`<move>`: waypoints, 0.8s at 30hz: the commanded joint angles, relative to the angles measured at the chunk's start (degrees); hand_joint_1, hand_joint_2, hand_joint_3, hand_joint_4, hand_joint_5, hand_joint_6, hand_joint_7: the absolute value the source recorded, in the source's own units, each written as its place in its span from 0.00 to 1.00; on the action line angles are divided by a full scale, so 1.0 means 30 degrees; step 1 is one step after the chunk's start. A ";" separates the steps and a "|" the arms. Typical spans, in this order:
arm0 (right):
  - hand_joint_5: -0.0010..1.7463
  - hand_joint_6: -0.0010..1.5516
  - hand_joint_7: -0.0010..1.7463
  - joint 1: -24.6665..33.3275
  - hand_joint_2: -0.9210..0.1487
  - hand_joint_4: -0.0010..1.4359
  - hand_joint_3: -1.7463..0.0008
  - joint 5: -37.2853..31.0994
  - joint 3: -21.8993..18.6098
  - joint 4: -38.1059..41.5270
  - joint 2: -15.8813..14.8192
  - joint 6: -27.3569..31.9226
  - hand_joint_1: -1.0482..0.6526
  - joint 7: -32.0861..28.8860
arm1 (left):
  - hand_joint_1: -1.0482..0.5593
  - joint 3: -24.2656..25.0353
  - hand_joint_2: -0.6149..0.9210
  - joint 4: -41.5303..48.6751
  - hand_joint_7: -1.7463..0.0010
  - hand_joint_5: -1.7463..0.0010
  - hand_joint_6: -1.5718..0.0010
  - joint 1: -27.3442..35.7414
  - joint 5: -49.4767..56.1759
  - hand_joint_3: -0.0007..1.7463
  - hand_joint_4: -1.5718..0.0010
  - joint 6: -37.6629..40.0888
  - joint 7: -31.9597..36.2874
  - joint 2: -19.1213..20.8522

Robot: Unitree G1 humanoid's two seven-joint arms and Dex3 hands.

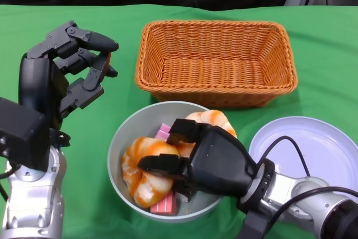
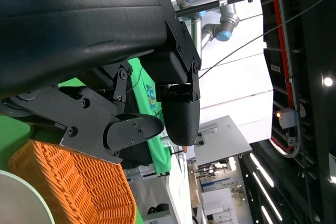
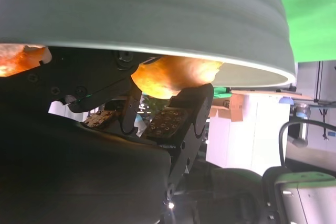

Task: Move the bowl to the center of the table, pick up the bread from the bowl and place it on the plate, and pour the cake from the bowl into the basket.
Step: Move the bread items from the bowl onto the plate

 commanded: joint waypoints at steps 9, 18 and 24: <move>0.71 0.76 0.01 -0.0380 0.04 0.49 1.00 -0.0006 0.0156 0.1888 0.0627 -0.0421 0.44 -0.2397 | 0.60 0.0171 0.90 0.0034 0.39 0.19 0.47 0.0172 0.0191 0.39 0.50 -0.0385 0.0361 0.0209; 0.74 0.76 0.01 -0.0540 0.06 0.49 1.00 0.0488 -0.0304 0.2185 0.0747 -0.0872 0.42 -0.3273 | 0.59 0.0208 0.89 0.0271 0.40 0.19 0.47 0.0126 0.0133 0.38 0.50 -0.0461 0.0407 0.0257; 0.90 0.78 0.02 -0.0603 0.07 0.44 1.00 0.0729 -0.0826 0.1944 0.0682 -0.1018 0.43 -0.4197 | 0.59 0.0287 0.89 0.0263 0.40 0.19 0.47 0.0121 0.0074 0.37 0.50 -0.0402 0.0382 0.0345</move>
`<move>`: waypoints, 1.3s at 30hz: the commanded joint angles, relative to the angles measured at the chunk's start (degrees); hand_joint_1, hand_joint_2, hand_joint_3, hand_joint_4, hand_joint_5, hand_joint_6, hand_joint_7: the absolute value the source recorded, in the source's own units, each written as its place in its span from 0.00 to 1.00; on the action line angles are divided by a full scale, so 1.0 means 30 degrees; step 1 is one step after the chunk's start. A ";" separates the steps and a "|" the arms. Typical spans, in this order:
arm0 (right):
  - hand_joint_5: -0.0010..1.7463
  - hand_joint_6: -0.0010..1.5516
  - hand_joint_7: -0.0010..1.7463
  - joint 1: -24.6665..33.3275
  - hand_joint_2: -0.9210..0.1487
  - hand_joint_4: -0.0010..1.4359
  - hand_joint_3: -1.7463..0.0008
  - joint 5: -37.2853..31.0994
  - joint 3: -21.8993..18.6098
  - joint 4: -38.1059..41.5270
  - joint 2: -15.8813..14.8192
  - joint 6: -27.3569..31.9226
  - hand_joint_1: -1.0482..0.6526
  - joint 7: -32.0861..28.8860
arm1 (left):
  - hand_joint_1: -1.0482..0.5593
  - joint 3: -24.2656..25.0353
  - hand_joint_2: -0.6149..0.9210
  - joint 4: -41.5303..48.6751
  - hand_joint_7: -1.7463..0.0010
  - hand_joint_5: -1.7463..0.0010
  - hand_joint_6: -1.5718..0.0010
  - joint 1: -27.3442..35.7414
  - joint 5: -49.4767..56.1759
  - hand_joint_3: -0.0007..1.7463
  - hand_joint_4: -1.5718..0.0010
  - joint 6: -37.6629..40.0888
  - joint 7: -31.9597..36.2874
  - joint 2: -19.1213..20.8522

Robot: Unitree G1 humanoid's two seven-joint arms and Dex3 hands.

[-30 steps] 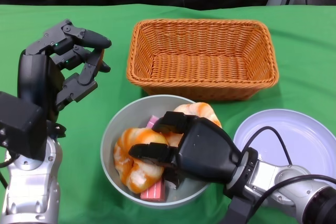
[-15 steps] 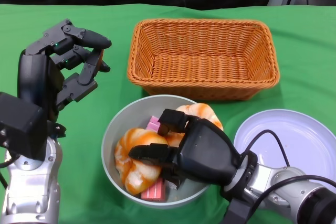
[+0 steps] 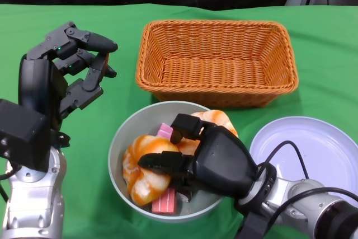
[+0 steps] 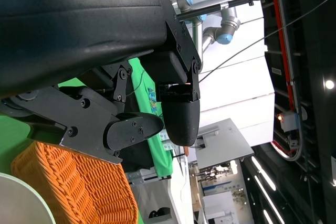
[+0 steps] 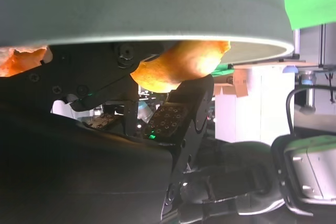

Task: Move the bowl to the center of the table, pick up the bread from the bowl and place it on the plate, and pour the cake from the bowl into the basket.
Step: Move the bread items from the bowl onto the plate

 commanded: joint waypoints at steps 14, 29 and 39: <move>0.66 0.75 0.04 0.0396 0.06 0.52 1.00 0.2088 -0.2427 -0.2374 -0.1427 -0.1962 0.47 0.1070 | 0.58 0.0505 0.90 0.0843 0.41 0.20 0.46 -0.0148 -0.0017 0.35 0.49 -0.0238 0.0027 0.0645; 0.63 0.74 0.07 0.2520 0.01 0.52 0.97 0.3415 -0.4923 -0.6538 -0.3215 -0.2557 0.46 0.3578 | 0.57 0.0679 0.92 0.1221 0.43 0.20 0.47 -0.0379 -0.0397 0.31 0.51 -0.0049 -0.0069 0.0736; 0.61 0.74 0.10 0.4652 0.00 0.55 0.99 0.4360 -0.7416 -0.9539 -0.4052 -0.2720 0.47 0.4759 | 0.57 0.0697 0.92 0.1814 0.41 0.19 0.46 -0.0560 -0.0443 0.30 0.51 -0.0160 -0.0199 0.0983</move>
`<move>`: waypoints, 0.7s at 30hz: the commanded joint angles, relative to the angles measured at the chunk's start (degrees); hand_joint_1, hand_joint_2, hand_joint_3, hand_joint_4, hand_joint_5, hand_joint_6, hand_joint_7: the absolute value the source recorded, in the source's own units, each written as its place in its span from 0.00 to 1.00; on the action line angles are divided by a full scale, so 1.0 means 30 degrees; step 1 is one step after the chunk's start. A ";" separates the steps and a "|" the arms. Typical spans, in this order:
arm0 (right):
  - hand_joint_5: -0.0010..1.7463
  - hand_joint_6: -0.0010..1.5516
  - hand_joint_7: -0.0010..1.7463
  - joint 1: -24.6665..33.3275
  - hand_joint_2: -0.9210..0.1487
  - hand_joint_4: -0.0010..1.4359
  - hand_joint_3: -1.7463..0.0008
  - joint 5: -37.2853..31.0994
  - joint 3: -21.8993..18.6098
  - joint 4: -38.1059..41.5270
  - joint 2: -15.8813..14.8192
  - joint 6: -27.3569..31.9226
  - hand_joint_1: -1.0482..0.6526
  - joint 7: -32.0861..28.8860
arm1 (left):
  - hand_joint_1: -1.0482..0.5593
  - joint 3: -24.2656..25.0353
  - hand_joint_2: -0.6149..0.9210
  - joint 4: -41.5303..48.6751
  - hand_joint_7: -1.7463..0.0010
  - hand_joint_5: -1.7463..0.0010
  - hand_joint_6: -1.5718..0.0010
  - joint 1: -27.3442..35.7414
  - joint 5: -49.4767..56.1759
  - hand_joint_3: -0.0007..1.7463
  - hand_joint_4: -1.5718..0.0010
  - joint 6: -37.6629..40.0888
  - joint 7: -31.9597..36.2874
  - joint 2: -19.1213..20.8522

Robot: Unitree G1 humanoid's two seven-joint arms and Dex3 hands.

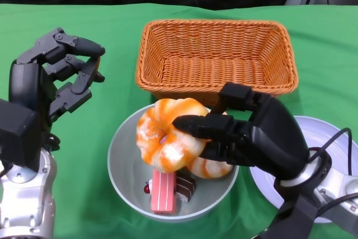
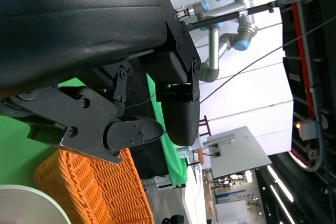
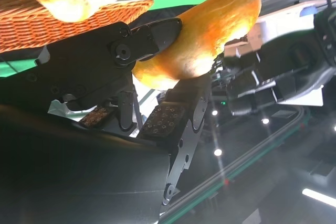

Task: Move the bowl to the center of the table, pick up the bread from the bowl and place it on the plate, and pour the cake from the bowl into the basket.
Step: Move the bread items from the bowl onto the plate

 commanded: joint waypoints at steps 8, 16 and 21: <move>0.60 0.58 0.40 0.2644 0.00 0.55 0.99 0.0836 -0.3242 -0.3211 -0.0711 0.0192 0.46 -0.0204 | 0.58 0.0248 0.92 0.0764 0.41 0.18 0.47 -0.0442 -0.0256 0.31 0.50 -0.0147 -0.0352 0.0572; 0.61 0.59 0.39 0.4402 0.00 0.54 0.99 0.1686 -0.5549 -0.4341 -0.0897 0.0072 0.46 -0.0276 | 0.58 0.0270 0.91 0.1074 0.39 0.18 0.48 -0.0546 -0.0136 0.33 0.50 -0.0020 -0.0189 0.0648; 0.62 0.60 0.38 0.5953 0.00 0.54 0.99 0.1910 -0.6812 -0.4385 -0.0982 0.0468 0.47 -0.0337 | 0.57 0.0311 0.90 0.1130 0.39 0.19 0.48 -0.0587 -0.0181 0.33 0.50 0.0141 -0.0230 0.0716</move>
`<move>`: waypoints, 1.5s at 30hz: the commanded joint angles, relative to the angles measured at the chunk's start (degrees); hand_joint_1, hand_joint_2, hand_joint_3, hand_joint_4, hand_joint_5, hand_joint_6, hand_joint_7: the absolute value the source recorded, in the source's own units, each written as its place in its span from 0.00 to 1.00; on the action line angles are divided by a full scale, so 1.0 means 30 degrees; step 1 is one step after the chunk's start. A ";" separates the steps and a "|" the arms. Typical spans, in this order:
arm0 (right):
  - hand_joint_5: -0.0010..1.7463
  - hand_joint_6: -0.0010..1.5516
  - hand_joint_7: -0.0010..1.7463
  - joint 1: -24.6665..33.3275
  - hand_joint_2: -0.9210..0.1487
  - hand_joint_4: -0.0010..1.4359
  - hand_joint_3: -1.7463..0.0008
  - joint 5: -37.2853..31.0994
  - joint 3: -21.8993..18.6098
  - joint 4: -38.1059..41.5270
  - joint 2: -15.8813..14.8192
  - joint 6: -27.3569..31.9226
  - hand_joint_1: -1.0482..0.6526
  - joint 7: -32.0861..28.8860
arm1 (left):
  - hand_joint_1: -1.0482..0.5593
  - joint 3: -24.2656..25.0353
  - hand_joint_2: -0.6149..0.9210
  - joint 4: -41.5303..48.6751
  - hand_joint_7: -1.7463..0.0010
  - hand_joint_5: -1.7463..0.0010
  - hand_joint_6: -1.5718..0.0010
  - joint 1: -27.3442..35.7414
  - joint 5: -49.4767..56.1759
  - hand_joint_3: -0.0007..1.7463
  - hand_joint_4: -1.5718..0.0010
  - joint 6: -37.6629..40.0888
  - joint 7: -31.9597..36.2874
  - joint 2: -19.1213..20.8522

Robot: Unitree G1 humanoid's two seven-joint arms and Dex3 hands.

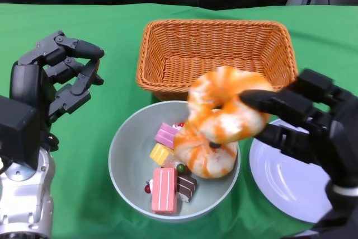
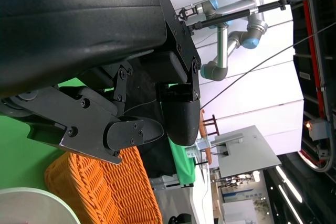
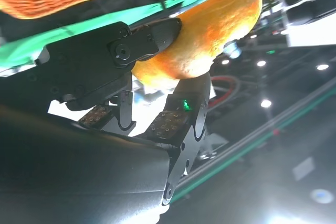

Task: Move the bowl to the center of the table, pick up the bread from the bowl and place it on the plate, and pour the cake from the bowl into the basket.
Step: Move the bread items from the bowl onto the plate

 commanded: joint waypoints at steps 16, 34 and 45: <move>0.62 0.65 0.32 0.4217 0.04 0.58 1.00 0.0566 -0.2513 0.1387 -0.0535 0.0596 0.52 -0.1465 | 0.58 0.0266 0.91 0.0030 0.41 0.20 0.48 -0.0160 -0.0692 0.34 0.50 -0.0062 -0.0731 0.0914; 0.51 0.71 0.20 0.3753 0.07 0.65 1.00 0.0595 -0.1539 0.4720 -0.0377 0.1039 0.53 -0.2003 | 0.58 0.0431 0.92 -0.0197 0.43 0.21 0.45 0.0034 -0.1250 0.31 0.48 0.0137 -0.1382 0.1199; 0.50 0.73 0.13 0.2762 0.05 0.65 1.00 0.0563 -0.0991 0.7081 -0.0679 0.1577 0.52 -0.1294 | 0.58 0.0480 0.92 -0.0088 0.43 0.20 0.46 -0.0002 -0.1450 0.32 0.49 -0.0249 -0.1824 0.1193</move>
